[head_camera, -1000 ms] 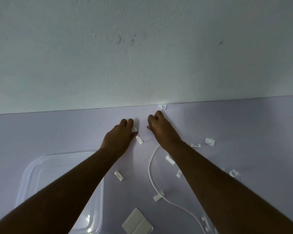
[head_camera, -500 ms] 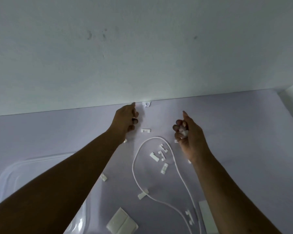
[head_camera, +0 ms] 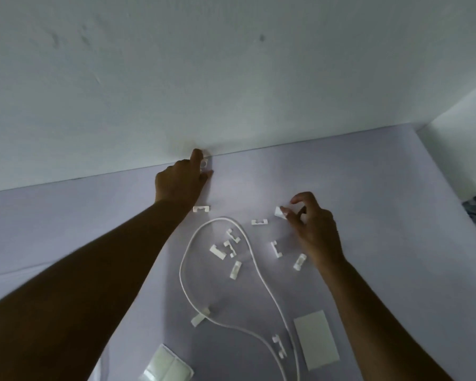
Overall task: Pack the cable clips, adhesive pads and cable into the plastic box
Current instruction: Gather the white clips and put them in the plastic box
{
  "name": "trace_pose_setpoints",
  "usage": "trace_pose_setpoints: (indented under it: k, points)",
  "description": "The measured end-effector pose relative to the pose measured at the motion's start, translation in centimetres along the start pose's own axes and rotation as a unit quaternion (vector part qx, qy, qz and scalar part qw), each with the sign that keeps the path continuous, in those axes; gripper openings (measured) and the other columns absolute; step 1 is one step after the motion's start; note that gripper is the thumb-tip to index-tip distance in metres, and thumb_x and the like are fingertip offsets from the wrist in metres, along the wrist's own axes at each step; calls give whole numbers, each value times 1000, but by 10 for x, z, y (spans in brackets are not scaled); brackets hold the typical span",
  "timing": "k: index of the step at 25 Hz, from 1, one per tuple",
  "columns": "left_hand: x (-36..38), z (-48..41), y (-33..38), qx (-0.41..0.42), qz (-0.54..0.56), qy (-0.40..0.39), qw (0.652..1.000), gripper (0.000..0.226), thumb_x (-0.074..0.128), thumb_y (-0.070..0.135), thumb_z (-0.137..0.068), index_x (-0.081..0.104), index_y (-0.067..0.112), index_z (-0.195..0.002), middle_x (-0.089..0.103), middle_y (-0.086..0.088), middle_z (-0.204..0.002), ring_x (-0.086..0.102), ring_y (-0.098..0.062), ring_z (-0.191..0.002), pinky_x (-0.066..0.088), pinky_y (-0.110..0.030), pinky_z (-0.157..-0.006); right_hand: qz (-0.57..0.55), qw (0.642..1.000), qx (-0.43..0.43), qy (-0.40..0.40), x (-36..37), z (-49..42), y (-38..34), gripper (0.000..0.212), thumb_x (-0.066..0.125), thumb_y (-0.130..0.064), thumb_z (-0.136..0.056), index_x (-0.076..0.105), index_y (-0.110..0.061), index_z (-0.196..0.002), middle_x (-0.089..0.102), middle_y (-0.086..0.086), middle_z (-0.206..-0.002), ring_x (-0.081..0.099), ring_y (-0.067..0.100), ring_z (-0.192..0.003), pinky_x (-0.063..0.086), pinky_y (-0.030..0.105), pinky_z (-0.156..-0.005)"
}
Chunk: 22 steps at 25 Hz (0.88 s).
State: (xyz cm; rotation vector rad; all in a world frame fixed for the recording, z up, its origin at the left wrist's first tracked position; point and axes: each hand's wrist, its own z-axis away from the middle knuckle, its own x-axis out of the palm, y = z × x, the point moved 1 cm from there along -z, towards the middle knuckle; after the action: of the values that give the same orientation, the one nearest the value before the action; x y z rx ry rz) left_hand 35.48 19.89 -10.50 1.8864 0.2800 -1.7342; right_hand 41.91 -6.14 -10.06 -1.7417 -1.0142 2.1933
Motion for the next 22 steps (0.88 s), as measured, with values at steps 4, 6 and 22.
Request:
trace_pose_setpoints:
  k: [4,6,22]
  points:
    - [3,-2,0,33,-60,-7,998,41,44,45,-97,41,12,-121,69,-16,-97,66,-39,-82,42,-36,-61,132,989,-47,-38,14,-4,2,35,57,-51,-88,46,-19,-99,66,6,-83,64,34,-77,41,30,-61]
    - [0,4,0,33,-43,-8,998,42,42,46,-97,42,10,-118,67,-16,-92,66,-39,-78,43,-36,-60,154,984,-69,-54,11,-9,1,35,56,-50,-89,47,-17,-97,65,6,-81,62,30,-73,40,29,-60]
    - [-51,133,19,-323,786,-176,497,35,51,34,-94,50,20,-62,47,6,-55,51,-6,-46,24,-13,-28,-418,893,163,-41,-74,39,46,22,65,-34,-88,57,-23,-71,56,0,-60,48,12,-45,33,18,-39]
